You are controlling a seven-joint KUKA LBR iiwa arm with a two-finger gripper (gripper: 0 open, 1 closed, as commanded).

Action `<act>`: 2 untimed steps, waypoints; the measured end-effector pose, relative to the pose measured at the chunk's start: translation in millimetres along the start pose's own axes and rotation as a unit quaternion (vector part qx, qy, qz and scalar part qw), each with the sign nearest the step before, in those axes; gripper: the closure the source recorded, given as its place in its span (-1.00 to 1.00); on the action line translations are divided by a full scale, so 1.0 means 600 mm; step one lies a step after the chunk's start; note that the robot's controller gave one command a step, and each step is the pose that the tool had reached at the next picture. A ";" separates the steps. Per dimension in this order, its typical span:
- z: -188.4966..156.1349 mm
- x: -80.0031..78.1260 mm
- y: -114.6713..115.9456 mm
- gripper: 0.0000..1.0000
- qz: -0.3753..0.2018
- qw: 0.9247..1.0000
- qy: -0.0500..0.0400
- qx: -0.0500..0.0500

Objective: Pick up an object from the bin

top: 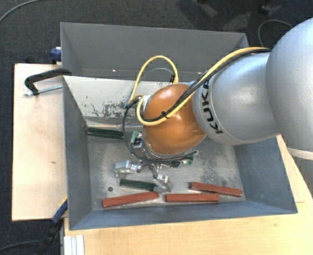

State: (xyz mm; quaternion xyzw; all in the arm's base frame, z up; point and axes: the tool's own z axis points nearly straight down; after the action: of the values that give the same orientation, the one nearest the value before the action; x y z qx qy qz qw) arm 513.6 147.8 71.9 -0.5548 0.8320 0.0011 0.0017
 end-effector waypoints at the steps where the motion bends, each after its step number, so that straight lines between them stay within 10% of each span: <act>1: -0.020 -0.126 -0.045 -1.00 0.103 0.995 -0.005 0.003; 2: 0.003 0.001 0.010 -1.00 -0.025 1.000 0.003 -0.001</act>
Offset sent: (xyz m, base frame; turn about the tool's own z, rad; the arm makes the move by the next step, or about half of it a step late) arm 0.0515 0.0542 0.0097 0.2089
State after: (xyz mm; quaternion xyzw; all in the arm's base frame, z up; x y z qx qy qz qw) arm 507.8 149.8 69.9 -0.5755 0.8178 0.0002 -0.0010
